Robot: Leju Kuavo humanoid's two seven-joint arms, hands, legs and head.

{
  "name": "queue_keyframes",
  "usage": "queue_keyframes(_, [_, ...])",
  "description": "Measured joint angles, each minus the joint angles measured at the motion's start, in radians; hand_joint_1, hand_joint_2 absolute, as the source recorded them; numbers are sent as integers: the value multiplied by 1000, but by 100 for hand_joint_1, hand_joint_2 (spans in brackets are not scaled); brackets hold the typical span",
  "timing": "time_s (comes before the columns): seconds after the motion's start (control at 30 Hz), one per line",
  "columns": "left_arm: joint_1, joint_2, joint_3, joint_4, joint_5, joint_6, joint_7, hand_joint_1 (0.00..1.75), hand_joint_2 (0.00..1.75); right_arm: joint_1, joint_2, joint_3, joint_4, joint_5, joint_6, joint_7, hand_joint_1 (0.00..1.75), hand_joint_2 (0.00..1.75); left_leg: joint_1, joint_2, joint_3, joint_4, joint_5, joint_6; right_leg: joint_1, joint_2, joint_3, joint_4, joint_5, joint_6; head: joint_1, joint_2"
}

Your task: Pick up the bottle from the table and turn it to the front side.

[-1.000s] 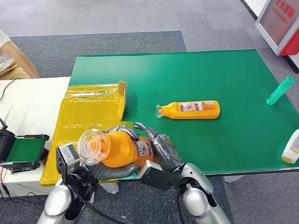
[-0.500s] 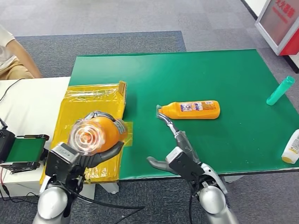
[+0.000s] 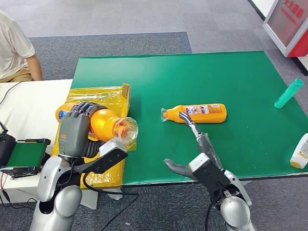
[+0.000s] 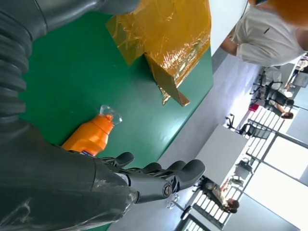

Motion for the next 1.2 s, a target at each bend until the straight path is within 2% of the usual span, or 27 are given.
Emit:
queue_keyframes(0.1, [-31, 1, 16, 80, -109, 4, 7, 175, 175, 1, 0, 0, -11, -2, 6, -5, 0, 175, 0, 0, 0, 0, 0, 0, 0, 0, 0, 0, 0, 0, 0, 0])
queue_keyframes(0.4, [-119, 4, 56, 371, -288, 17, 37, 175, 175, 1, 0, -1, -27, -16, 15, -14, 0, 175, 0, 0, 0, 0, 0, 0, 0, 0, 0, 0, 1, 1, 0, 0])
queue_keyframes(0.57, [-152, 6, 71, 514, -296, 39, 49, 175, 175, 0, 0, -1, -32, -20, 20, -18, 0, 175, 0, 0, 0, 0, 0, 0, 0, 0, 0, 0, 1, 1, 0, 0])
queue_keyframes(0.87, [-191, 4, 113, 662, -292, 32, 37, 175, 175, -14, 0, 11, -31, -19, 39, -21, 0, 175, 0, 0, -1, 0, 0, 0, 0, 0, 0, 0, 1, 1, 0, 0])
queue_keyframes(1.2, [-234, -26, 150, 792, -295, 52, 41, 174, 175, -18, 0, 14, -11, -20, 41, -27, 0, 175, 0, 0, -1, 0, 0, 0, 0, 0, 0, 0, 1, 1, 0, 0])
